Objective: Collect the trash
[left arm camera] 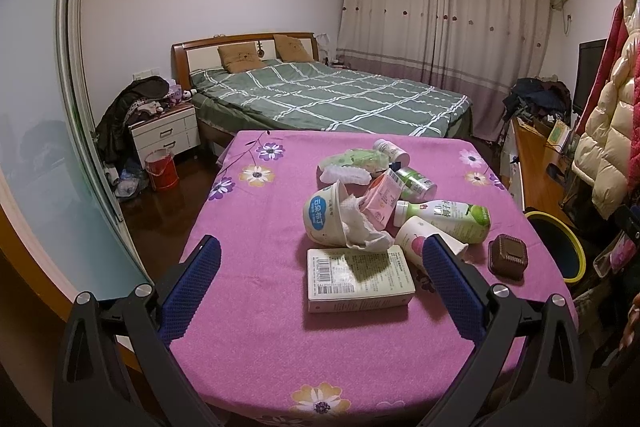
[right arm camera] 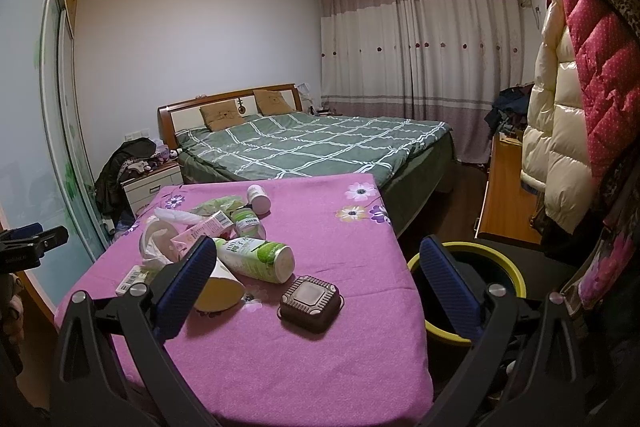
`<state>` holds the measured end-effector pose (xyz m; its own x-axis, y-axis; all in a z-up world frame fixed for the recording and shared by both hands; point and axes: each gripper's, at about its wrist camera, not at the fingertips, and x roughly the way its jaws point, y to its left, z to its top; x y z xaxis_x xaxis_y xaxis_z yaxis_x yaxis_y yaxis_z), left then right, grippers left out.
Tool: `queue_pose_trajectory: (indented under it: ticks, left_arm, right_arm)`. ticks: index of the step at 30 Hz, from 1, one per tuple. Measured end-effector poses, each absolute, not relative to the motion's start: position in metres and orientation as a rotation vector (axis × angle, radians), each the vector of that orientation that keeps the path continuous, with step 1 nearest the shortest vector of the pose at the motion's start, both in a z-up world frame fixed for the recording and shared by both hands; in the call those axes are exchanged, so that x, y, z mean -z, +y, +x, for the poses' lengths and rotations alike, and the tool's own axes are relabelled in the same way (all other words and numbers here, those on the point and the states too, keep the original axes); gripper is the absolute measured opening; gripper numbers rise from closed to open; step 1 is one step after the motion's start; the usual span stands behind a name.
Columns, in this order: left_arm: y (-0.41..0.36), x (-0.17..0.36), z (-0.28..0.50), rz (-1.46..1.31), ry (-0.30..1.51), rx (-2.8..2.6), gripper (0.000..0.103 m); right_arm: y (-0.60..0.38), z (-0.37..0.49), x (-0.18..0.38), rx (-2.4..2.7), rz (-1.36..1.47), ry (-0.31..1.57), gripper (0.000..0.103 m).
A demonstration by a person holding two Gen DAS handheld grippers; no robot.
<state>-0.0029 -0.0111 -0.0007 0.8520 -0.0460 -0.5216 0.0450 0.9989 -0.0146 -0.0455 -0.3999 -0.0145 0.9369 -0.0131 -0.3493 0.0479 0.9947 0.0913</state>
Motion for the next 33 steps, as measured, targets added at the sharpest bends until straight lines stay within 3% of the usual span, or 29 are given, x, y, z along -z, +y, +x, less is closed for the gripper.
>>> queue_pose_trajectory:
  ticks: [21, 33]
  left_arm:
    - [-0.004, 0.004, 0.005, 0.001, 0.544, 0.016, 0.099]
    - [0.021, 0.011, 0.033, -0.025, 0.553, -0.038, 0.099]
  right_arm:
    - [-0.399, -0.034, 0.021, 0.024, 0.103, 0.384, 0.097]
    - [-0.354, 0.056, 0.047, -0.120, 0.107, 0.501, 0.097]
